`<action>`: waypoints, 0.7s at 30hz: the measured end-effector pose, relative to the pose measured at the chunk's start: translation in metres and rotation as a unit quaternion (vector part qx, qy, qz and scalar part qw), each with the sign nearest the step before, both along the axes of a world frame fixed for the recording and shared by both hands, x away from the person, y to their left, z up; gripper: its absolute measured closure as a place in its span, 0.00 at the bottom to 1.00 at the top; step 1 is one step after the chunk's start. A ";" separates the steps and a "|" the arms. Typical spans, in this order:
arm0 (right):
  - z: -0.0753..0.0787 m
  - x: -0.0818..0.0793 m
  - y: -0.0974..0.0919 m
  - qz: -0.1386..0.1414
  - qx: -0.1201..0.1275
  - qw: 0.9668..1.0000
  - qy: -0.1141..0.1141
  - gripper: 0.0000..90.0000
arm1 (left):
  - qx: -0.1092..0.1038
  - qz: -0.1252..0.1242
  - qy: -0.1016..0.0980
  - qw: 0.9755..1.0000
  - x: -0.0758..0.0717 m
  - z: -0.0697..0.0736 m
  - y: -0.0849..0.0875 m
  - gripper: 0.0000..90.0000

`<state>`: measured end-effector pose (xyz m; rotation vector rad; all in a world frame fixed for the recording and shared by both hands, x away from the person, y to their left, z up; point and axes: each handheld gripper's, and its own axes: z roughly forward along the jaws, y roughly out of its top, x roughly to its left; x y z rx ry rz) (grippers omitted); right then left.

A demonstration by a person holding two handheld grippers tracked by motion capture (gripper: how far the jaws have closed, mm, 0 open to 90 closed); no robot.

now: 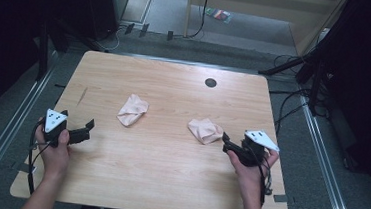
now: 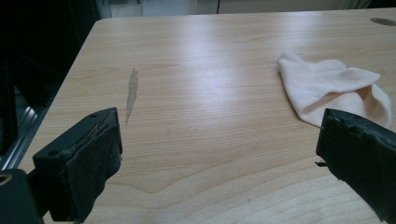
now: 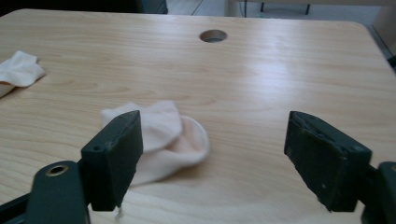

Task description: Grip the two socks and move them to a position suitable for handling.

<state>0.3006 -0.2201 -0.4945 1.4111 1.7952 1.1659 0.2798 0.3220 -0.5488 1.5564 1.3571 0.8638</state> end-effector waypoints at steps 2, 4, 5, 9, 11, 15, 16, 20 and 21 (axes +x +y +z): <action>0.001 0.008 0.015 0.013 -0.009 1.000 0.003 0.25 | -0.002 0.000 0.001 1.000 0.000 0.000 0.001 0.01; 0.000 0.016 0.030 0.025 -0.016 0.999 0.016 0.26 | -0.005 0.001 0.003 1.000 0.001 0.000 0.001 0.01; -0.001 0.020 0.037 0.027 -0.023 0.999 0.020 0.26 | -0.005 0.001 0.004 1.000 0.001 0.000 0.001 0.01; -0.009 0.035 0.058 0.027 -0.047 0.998 0.035 0.27 | -0.004 0.001 0.004 1.000 0.001 0.000 0.001 0.01; -0.013 0.041 0.062 0.032 -0.042 0.998 0.044 0.28 | -0.004 0.000 0.004 1.000 0.001 0.000 0.001 0.01; -0.026 0.054 0.067 0.029 -0.051 0.995 0.075 0.28 | -0.002 0.000 0.004 1.000 0.001 0.000 0.000 0.01; -0.026 0.054 0.067 0.029 -0.051 0.995 0.075 0.28 | -0.002 0.000 0.004 1.000 0.001 0.000 0.000 0.01; -0.041 0.061 0.068 0.022 -0.067 0.993 0.100 0.32 | 0.000 0.000 0.007 1.000 0.002 0.000 0.000 0.01; -0.043 0.060 0.068 0.024 -0.067 0.993 0.097 0.37 | 0.000 0.000 0.008 1.000 0.002 0.000 0.000 0.01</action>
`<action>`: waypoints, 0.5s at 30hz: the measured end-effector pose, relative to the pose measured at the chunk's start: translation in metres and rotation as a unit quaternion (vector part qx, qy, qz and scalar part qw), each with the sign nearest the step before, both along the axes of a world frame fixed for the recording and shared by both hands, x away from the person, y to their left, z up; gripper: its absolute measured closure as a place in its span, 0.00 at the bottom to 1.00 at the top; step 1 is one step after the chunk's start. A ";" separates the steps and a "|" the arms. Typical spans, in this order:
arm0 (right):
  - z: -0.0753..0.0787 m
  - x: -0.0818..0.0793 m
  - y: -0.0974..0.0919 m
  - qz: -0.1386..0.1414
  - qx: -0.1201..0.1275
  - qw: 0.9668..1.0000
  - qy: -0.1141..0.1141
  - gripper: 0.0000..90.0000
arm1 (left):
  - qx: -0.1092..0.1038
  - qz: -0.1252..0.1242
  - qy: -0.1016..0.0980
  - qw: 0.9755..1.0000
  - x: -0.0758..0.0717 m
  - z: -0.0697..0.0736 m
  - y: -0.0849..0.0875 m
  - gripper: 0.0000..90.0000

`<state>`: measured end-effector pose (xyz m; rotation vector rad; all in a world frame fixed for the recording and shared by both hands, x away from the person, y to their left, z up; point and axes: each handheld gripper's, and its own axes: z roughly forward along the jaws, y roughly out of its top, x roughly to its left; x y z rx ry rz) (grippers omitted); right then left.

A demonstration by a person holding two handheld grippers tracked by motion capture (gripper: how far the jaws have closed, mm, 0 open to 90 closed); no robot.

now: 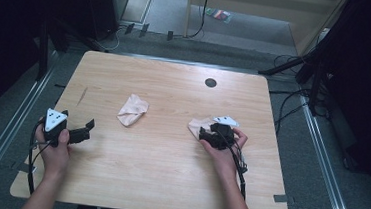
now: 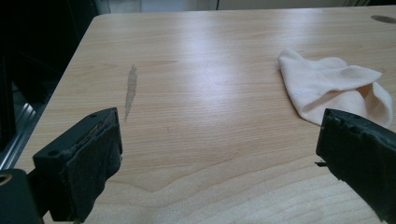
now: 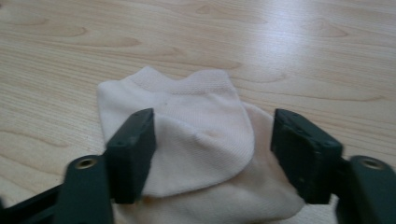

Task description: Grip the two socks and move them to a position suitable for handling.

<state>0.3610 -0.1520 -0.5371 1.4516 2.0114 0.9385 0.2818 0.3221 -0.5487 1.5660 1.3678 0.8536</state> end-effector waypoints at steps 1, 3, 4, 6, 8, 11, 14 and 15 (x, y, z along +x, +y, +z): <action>-0.001 -0.001 0.000 0.004 0.001 1.000 -0.001 0.40 | 0.000 0.000 0.000 1.000 0.000 0.000 0.000 0.01; -0.004 -0.001 0.000 0.006 0.001 1.000 -0.002 0.46 | 0.002 -0.001 0.002 1.000 0.000 0.000 0.000 0.01; -0.005 -0.001 0.000 0.007 0.004 1.000 0.004 0.47 | 0.002 -0.001 0.003 1.000 0.000 0.000 -0.001 0.01; -0.009 0.000 -0.001 0.010 0.012 1.000 0.011 0.48 | 0.002 0.000 0.002 1.000 0.001 0.000 -0.001 0.01; -0.009 0.000 -0.002 0.011 0.011 1.000 0.008 0.51 | 0.003 0.000 0.002 1.000 0.001 0.000 -0.001 0.01; -0.009 0.001 -0.002 0.009 0.006 1.000 0.005 0.57 | 0.004 0.000 0.001 1.000 0.000 0.000 -0.001 0.01; -0.010 -0.002 0.001 0.015 0.005 1.000 -0.003 0.93 | 0.004 0.002 -0.001 1.000 0.000 0.000 -0.001 0.01; -0.010 -0.002 0.002 0.017 0.006 1.000 -0.004 0.94 | 0.003 0.003 0.000 1.000 0.000 0.000 -0.001 0.01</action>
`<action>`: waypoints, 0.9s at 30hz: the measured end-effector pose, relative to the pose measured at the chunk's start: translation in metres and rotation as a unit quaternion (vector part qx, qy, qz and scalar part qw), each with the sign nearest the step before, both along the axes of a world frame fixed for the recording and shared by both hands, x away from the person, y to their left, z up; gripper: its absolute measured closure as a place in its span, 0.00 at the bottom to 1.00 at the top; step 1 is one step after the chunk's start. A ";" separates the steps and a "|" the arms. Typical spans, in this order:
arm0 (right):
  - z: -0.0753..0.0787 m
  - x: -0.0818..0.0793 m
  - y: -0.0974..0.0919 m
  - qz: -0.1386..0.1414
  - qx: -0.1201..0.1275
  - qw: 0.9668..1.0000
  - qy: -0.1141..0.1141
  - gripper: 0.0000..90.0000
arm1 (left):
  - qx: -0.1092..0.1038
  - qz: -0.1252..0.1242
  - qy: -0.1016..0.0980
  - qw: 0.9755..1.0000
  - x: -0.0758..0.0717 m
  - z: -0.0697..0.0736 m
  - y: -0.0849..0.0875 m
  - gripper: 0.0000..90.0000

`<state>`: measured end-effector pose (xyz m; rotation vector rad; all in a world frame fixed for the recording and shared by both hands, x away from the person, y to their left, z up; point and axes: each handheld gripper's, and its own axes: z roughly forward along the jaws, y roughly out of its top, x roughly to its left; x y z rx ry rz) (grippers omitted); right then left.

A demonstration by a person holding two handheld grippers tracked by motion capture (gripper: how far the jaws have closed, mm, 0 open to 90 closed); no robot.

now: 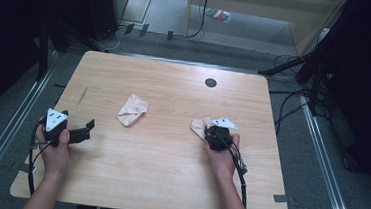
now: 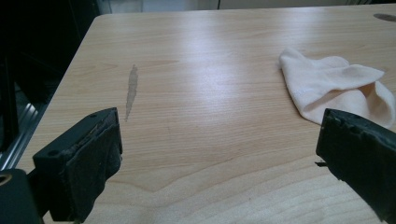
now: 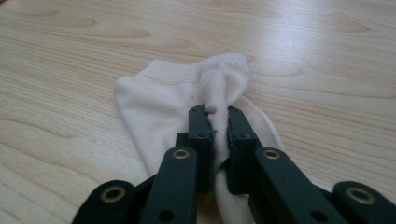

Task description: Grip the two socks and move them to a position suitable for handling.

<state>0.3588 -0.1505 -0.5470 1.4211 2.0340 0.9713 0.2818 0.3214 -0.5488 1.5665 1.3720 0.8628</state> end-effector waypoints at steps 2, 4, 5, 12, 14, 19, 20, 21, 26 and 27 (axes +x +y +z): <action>0.000 0.001 -0.001 -0.001 0.005 1.000 0.002 0.95 | -0.001 0.001 -0.001 1.000 0.000 0.000 0.000 0.01; 0.005 0.000 -0.005 -0.008 0.044 0.999 0.008 0.95 | -0.001 0.007 -0.004 1.000 0.000 0.000 0.000 0.01; 0.005 0.000 -0.005 -0.008 0.044 0.999 0.008 0.95 | -0.001 0.007 -0.004 1.000 0.000 0.000 0.000 0.01; 0.060 -0.044 0.011 0.024 0.088 0.994 -0.054 0.95 | 0.004 -0.008 -0.001 1.000 -0.003 0.008 -0.004 0.01; 0.066 -0.055 0.018 0.033 0.096 0.993 -0.058 0.95 | -0.012 -0.013 -0.004 1.000 -0.005 0.012 -0.007 0.01; 0.071 -0.078 0.031 0.044 0.117 0.990 -0.063 0.95 | -0.019 -0.021 -0.014 0.999 -0.012 0.026 -0.022 0.01; 0.071 -0.083 0.033 0.048 0.123 0.989 -0.064 0.95 | -0.026 -0.027 -0.018 0.999 -0.015 0.031 -0.028 0.01; 0.069 -0.095 0.041 0.050 0.130 0.988 -0.066 0.95 | -0.032 -0.032 -0.020 0.999 -0.016 0.033 -0.033 0.01; 0.062 -0.111 0.052 0.063 0.129 0.987 -0.067 0.95 | -0.040 -0.066 -0.021 0.997 -0.024 0.044 -0.067 0.01; 0.060 -0.113 0.054 0.064 0.131 0.987 -0.065 0.95 | -0.044 -0.072 -0.022 0.996 -0.025 0.046 -0.074 0.01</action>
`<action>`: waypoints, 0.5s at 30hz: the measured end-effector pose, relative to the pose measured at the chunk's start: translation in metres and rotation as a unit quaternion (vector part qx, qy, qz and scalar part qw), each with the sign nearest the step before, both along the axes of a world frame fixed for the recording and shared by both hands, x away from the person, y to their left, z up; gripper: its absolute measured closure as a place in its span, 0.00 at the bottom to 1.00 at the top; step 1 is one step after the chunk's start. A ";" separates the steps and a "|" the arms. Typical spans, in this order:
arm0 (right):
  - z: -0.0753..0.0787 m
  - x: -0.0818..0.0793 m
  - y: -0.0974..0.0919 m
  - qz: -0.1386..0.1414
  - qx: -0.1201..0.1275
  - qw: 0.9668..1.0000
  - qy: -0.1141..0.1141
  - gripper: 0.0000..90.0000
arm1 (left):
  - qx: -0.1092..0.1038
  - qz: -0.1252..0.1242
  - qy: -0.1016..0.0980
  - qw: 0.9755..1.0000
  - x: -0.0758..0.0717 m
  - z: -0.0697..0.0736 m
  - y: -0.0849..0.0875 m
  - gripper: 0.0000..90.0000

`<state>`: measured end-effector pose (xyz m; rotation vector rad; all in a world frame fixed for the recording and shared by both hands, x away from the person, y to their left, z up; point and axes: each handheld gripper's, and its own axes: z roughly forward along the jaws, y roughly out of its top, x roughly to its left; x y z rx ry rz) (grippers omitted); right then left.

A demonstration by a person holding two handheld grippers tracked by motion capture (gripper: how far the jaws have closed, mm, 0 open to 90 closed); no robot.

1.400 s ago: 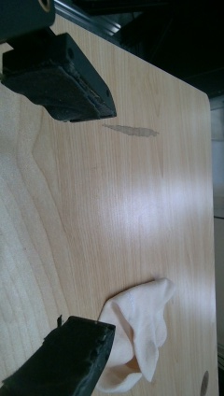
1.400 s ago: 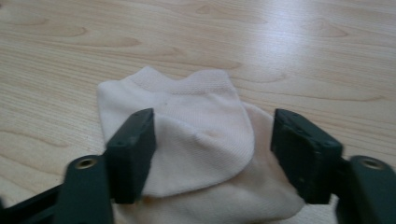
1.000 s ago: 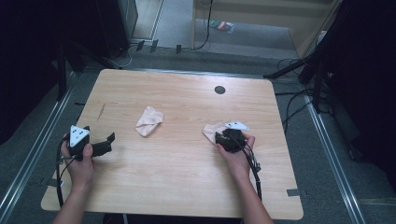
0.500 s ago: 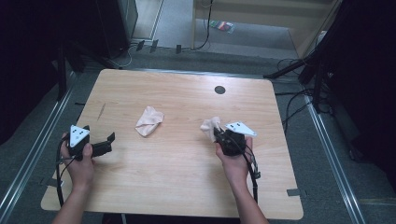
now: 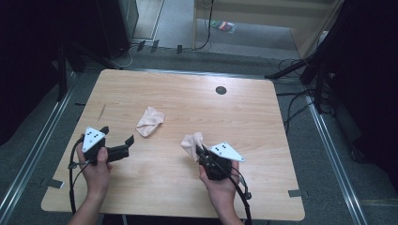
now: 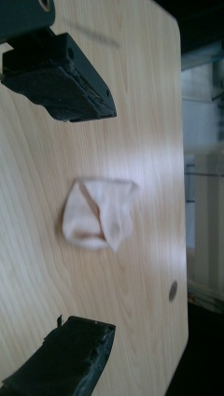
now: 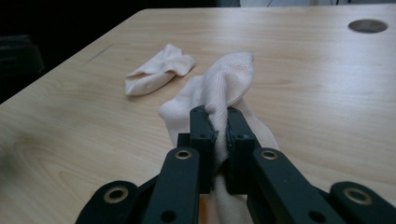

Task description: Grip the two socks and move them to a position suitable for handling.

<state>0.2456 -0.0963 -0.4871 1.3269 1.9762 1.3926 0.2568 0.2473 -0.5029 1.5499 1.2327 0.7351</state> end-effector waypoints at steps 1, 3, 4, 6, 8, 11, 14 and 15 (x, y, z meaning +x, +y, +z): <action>-0.003 -0.002 0.002 0.004 -0.001 1.000 0.002 0.95 | -0.003 -0.006 -0.001 1.000 -0.001 0.001 -0.007 0.01; -0.010 -0.006 0.008 0.005 0.001 1.000 0.011 0.95 | -0.012 -0.016 -0.003 1.000 -0.003 0.003 -0.020 0.01; -0.013 -0.007 0.009 0.007 0.001 1.000 0.014 0.95 | -0.016 -0.024 -0.004 1.000 -0.003 0.004 -0.026 0.01; -0.020 -0.010 0.013 0.006 -0.004 1.000 0.017 0.95 | -0.021 -0.036 -0.005 0.999 -0.004 0.005 -0.040 0.01; -0.026 -0.011 0.017 0.006 -0.004 1.000 0.029 0.95 | -0.020 -0.056 -0.005 0.998 -0.005 0.004 -0.053 0.01; -0.033 -0.011 0.020 0.014 -0.006 0.999 0.044 0.84 | -0.017 -0.086 -0.002 0.996 -0.010 -0.001 -0.066 0.01; -0.034 -0.006 0.016 0.020 0.013 0.998 0.059 0.42 | -0.009 -0.105 0.008 0.994 -0.012 -0.008 -0.069 0.01; -0.030 -0.005 0.010 0.019 0.028 0.998 0.053 0.40 | -0.003 -0.108 0.010 0.994 -0.013 -0.010 -0.068 0.01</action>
